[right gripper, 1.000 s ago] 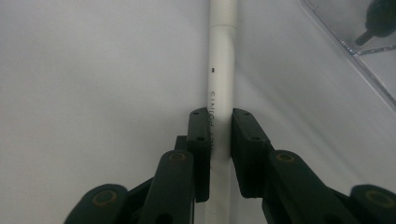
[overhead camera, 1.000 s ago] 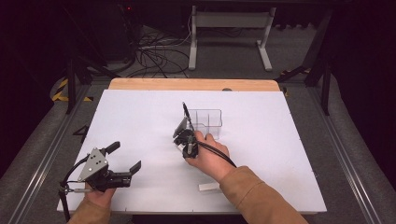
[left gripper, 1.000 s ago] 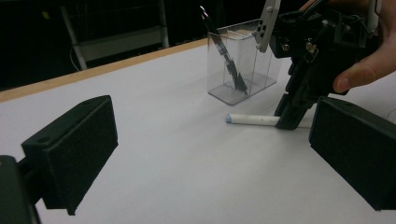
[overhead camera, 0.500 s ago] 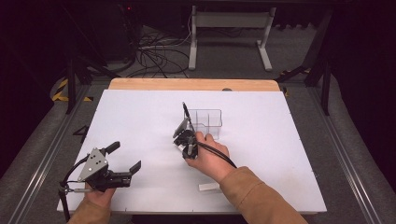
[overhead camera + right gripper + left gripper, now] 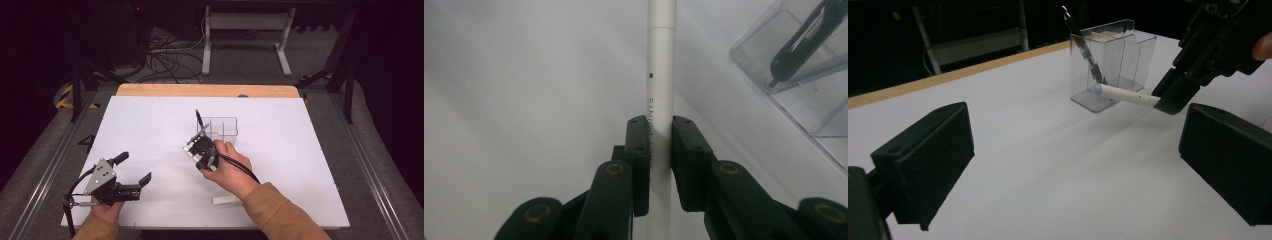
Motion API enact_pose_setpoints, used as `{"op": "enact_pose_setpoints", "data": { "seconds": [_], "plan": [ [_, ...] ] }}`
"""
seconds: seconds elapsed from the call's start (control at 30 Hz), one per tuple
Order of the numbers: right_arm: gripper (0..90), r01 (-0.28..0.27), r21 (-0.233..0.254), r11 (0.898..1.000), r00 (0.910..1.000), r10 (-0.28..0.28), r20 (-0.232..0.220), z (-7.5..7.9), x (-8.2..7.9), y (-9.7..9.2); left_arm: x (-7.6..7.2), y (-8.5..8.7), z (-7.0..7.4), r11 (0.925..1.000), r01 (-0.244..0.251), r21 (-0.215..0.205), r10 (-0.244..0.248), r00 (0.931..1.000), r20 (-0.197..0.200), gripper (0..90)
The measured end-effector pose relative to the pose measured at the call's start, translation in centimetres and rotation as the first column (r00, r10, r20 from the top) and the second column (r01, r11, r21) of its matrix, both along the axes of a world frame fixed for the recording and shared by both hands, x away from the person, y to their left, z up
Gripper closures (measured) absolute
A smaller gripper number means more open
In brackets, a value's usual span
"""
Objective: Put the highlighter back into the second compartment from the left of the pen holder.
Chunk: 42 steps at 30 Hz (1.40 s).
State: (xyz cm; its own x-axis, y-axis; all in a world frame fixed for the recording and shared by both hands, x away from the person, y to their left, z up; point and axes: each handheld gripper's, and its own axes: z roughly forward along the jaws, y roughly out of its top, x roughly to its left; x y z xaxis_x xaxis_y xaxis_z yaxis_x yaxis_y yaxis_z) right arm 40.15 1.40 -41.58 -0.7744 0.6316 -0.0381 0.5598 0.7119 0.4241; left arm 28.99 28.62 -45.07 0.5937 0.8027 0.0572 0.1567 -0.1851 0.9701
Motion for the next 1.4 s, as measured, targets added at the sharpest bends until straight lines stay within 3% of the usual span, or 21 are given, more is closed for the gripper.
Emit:
{"op": "enact_pose_setpoints", "data": {
  "seconds": [0.33, 0.47, 0.77, 0.93, 1.17, 1.27, 1.33, 1.4],
  "plan": [
    [79.1, -0.037, 0.063, 0.997, 0.9979, 0.034, 0.056, 1.0, -0.6, -0.6, 0.0, 0.1, 0.0, 1.0, -0.002, -0.004, 0.002, 1.0, -0.003, 2.0],
    [79.1, -0.065, 0.097, 0.993, 0.9937, 0.056, 0.097, 1.5, -0.8, -0.8, 0.0, 0.1, 0.0, 1.0, -0.002, -0.004, 0.002, 1.0, -0.003, 2.0],
    [79.1, -0.105, 0.153, 0.983, 0.9874, 0.085, 0.134, 2.0, -1.1, -1.3, 0.0, 0.0, 0.0, 1.0, -0.002, -0.005, 0.002, 1.0, -0.001, 2.0],
    [79.1, -0.153, 0.187, 0.97, 0.9766, 0.119, 0.179, 2.3, -1.4, -1.6, 0.0, 0.1, 0.0, 1.0, -0.002, -0.005, 0.002, 1.0, -0.001, 2.0],
    [79.1, -0.192, 0.225, 0.955, 0.9678, 0.146, 0.205, 2.7, -1.6, -2.0, 0.0, 0.0, 0.0, 1.0, -0.001, -0.001, 0.001, 1.0, -0.003, 2.0],
    [79.1, -0.221, 0.266, 0.938, 0.9582, 0.158, 0.239, 3.0, -1.6, -2.3, 0.0, 0.0, 0.0, 1.0, -0.001, -0.002, 0.001, 1.0, -0.002, 2.0],
    [79.1, -0.242, 0.309, 0.92, 0.9527, 0.164, 0.256, 3.1, -1.5, -2.7, 0.0, 0.0, 0.0, 1.0, -0.002, -0.003, 0.002, 1.0, -0.002, 2.0],
    [79.1, -0.248, 0.328, 0.911, 0.9504, 0.163, 0.265, 3.4, -1.4, -3.0, 0.0, 0.0, 0.0, 1.0, -0.003, -0.003, 0.003, 1.0, -0.002, 2.0]
  ]
}}
